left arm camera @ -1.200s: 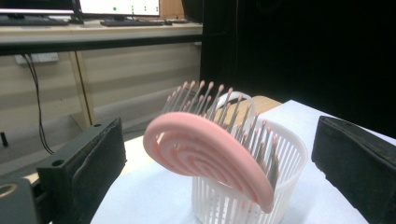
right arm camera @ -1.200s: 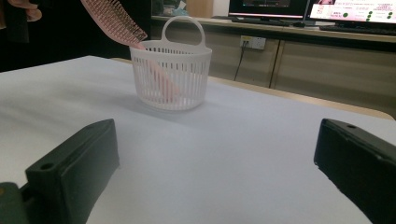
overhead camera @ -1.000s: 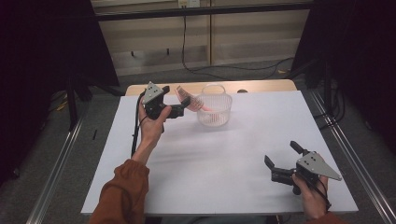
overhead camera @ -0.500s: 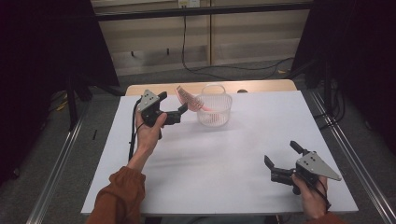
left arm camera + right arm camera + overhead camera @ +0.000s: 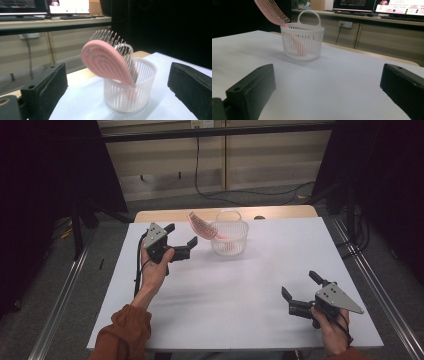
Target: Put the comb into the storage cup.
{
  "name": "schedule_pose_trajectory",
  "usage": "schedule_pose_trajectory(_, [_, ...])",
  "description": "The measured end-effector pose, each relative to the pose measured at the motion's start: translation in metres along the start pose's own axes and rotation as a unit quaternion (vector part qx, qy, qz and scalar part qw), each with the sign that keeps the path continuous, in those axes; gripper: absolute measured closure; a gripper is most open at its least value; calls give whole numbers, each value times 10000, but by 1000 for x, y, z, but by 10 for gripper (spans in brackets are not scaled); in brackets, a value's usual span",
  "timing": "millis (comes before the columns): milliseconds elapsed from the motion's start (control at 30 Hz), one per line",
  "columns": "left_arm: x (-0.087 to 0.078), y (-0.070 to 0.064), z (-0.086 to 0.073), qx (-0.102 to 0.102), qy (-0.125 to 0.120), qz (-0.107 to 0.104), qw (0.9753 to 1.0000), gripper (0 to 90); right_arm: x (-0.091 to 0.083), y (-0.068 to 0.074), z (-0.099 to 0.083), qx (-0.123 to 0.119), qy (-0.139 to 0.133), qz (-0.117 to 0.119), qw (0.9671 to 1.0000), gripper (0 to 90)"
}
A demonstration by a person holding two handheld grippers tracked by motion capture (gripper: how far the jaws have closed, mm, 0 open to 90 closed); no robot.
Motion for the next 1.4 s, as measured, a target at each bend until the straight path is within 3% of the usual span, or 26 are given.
schedule_pose_trajectory(67, [-2,0,-1,92,-7,46,9999,28,0,0,0,2,5,4,10000,0])
schedule_pose_trajectory(100, [-3,0,-1,45,-32,106,9999,27,0,0,0,12,7,3,10000,0])
schedule_pose_trajectory(167, [-5,-1,-2,16,-16,83,10000,20,0,0,0,15,5,4,10000,0])
schedule_pose_trajectory(267, [-11,-4,-6,128,24,71,9999,19,0,0,0,1,1,-4,10000,0])
schedule_pose_trajectory(333, [-16,-5,-8,86,20,146,9999,20,0,0,0,5,0,-9,10000,0])
schedule_pose_trajectory(400, [-22,-4,-9,55,-134,204,9997,19,0,0,0,4,-3,-12,10000,0])
schedule_pose_trajectory(567, [-30,-3,-13,-105,-65,246,9996,14,0,1,0,-10,1,-1,10000,0])
schedule_pose_trajectory(700, [-36,-3,-18,-22,32,188,9998,16,0,1,0,-11,1,-10,10000,0])
schedule_pose_trajectory(900, [-48,-1,-26,-90,107,256,9996,14,0,0,0,-17,11,-22,10000,0])
schedule_pose_trajectory(967, [-52,0,-27,26,188,279,9994,14,0,0,0,-7,-1,-29,10000,0])
schedule_pose_trajectory(1100, [-61,-1,-28,-17,77,244,9997,13,0,0,0,-2,-5,-29,10000,0])
schedule_pose_trajectory(1233, [-68,-1,-32,-16,52,408,9992,9,0,0,0,-7,-2,-28,10000,0])
schedule_pose_trajectory(1400, [-79,-2,-36,-118,22,409,9991,9,0,0,0,-7,5,-36,10000,0])
Point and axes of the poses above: each handheld gripper's, and its own axes: x roughly forward along the jaws, z roughly out of its top, y roughly to its left, the point moved 3 cm from there along x, roughly forward along the jaws, and after that the axes turned 11 degrees about -y, right-handed, at the moved point
